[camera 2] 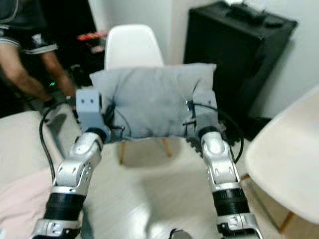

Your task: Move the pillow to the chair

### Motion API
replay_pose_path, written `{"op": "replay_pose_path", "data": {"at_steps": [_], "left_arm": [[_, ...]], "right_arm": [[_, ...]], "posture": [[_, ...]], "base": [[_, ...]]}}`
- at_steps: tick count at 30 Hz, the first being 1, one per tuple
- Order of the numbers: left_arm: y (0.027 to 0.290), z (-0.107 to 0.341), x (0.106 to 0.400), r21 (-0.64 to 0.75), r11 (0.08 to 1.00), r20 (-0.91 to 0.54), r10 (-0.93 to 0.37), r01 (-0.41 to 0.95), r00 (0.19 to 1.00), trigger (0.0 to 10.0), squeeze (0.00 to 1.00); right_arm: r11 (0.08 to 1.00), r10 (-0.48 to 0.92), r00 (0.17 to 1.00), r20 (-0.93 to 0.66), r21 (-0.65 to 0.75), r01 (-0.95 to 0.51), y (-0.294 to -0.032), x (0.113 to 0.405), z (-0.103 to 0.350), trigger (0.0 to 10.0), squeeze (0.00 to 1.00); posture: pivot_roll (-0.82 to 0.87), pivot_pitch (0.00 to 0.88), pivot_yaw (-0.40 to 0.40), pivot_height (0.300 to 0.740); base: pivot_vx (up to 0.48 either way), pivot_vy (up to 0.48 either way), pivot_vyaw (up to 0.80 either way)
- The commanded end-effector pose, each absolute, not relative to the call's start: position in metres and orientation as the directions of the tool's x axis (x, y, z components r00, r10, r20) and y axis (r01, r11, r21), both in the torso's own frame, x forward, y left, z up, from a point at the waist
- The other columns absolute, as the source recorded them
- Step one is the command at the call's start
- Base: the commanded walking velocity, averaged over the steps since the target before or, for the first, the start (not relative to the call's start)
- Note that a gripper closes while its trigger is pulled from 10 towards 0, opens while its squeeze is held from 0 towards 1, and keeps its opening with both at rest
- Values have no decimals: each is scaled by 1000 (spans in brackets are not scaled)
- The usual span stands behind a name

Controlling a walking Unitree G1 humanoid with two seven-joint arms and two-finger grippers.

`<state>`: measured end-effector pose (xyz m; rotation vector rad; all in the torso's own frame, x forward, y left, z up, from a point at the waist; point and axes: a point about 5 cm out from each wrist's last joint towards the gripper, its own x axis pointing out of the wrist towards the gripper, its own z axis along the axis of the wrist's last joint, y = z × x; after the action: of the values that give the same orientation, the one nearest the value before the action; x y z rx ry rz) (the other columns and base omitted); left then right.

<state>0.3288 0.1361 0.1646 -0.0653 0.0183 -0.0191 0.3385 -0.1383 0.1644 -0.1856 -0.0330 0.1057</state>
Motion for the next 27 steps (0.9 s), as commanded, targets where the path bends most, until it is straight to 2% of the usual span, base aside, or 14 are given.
{"op": "replay_pose_path", "data": {"at_steps": [1,14,23,27], "left_arm": [[129,174,329,-73,996,29,-46,48,998,10000,0],[127,179,334,-65,996,47,-61,64,997,10000,0],[123,168,334,-72,995,-1,-71,71,997,10000,0],[118,161,333,3,998,-15,-68,68,998,10000,0]], "right_arm": [[971,162,986,44,-186,-151,-124,336,167,10000,0],[980,131,991,12,-155,-128,-125,334,160,10000,0],[979,131,991,24,-162,-126,-126,340,166,10000,0],[983,115,993,22,-148,-110,-128,338,163,10000,0]], "posture": [[21,117,17,740],[17,82,16,740],[9,65,23,740],[10,59,22,740]], "base": [[0,0,-800],[0,0,-800],[0,0,-800],[0,0,-800]]}}
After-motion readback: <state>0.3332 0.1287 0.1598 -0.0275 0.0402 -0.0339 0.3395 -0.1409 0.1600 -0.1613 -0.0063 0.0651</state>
